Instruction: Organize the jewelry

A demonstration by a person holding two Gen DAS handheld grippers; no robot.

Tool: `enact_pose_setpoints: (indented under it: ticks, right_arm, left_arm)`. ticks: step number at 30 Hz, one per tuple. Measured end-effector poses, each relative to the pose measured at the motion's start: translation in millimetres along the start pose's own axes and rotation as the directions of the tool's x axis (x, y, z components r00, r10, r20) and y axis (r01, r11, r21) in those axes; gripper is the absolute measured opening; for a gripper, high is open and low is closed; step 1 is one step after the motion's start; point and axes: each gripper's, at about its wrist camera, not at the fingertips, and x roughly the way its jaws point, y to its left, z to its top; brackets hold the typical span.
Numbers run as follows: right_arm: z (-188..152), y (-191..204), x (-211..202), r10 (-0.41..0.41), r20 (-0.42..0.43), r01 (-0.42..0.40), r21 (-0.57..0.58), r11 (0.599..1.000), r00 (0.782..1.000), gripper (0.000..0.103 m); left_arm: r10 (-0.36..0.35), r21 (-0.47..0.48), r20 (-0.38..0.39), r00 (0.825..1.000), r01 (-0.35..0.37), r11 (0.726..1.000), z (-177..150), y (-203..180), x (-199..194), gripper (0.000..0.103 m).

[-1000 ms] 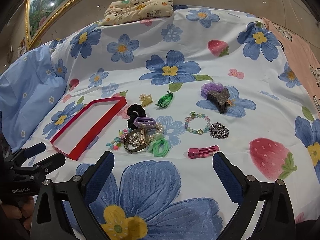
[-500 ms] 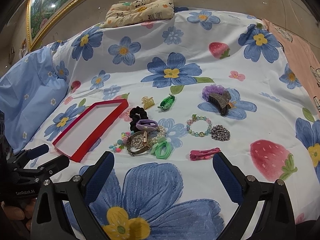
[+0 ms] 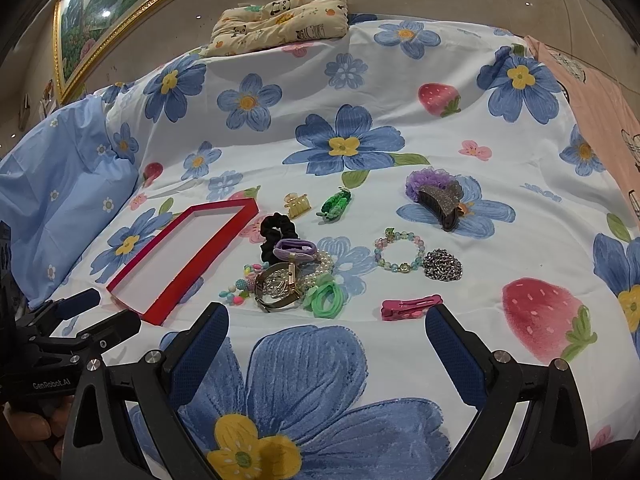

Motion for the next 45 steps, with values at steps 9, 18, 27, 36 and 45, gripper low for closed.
enact_pose_setpoints:
  ticks: [9, 18, 27, 36, 45]
  right_arm:
    - [0, 1, 1, 0.002, 0.001, -0.002, 0.000, 1.000, 1.000, 0.100]
    - [5, -7, 11, 0.002, -0.020, -0.002, 0.028, 1.000, 1.000, 0.100]
    - [21, -16, 29, 0.014, -0.032, -0.013, 0.042, 0.999, 0.999, 0.100]
    - [36, -27, 55, 0.047, -0.064, -0.042, 0.077, 0.996, 0.997, 0.099]
    - [55, -39, 88, 0.049, -0.103, -0.039, 0.092, 0.995, 0.993, 0.086]
  left_arm:
    - [-0.011, 0.003, -0.014, 1.000, 0.011, 1.000, 6, -2, 9, 0.103]
    - [-0.030, -0.002, -0.027, 0.999, 0.029, 1.000, 16, 5, 25, 0.103]
    - [-0.029, 0.000, -0.045, 0.999, 0.029, 1.000, 36, 12, 47, 0.103]
    - [-0.029, 0.002, -0.075, 0.997, 0.030, 1.000, 65, 15, 74, 0.101]
    - [-0.040, 0.003, -0.127, 0.991, 0.041, 0.999, 84, 17, 111, 0.101]
